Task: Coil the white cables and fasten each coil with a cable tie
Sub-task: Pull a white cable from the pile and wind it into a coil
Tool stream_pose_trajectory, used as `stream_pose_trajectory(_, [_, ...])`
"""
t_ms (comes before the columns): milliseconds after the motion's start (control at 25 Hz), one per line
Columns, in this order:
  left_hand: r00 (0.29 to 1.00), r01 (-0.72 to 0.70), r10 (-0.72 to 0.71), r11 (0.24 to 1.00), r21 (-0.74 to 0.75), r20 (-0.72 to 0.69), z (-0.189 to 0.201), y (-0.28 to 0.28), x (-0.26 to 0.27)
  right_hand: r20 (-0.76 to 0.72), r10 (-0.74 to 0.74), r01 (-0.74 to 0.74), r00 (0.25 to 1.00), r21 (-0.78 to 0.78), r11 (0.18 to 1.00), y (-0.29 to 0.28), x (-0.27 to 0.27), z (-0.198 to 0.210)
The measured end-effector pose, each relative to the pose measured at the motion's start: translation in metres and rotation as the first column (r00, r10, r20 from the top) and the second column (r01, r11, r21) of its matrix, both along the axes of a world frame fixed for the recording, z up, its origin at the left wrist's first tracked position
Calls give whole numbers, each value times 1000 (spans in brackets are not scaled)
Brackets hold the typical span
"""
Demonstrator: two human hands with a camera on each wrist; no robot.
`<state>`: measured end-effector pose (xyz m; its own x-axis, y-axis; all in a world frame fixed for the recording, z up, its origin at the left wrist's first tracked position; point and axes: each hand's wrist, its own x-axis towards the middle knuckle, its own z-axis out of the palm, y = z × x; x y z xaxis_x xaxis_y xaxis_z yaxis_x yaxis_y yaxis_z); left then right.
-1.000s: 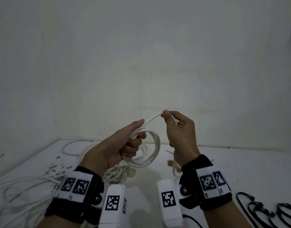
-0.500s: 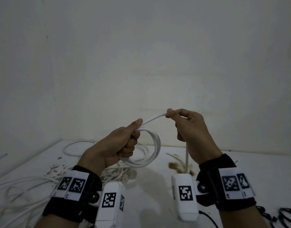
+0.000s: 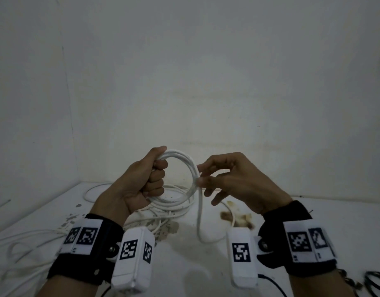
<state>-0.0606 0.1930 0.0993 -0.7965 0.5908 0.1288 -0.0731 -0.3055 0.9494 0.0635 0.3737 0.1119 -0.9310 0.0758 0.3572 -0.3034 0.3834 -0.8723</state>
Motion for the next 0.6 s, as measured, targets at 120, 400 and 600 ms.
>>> stream_pose_trajectory(120, [999,33,-33,999,28,-5,3,1,6,-107,-85,91,991,51,995,-13,-12,-10])
stream_pose_trajectory(400, [992,123,-121,990,71,-35,4,2,15,-245,-168,154,955,-73,985,-29,-27,-29])
stream_pose_trajectory(600, [985,165,-161,983,75,-55,4,2,18,-421,-370,398,828,-24,917,-38,-30,-30])
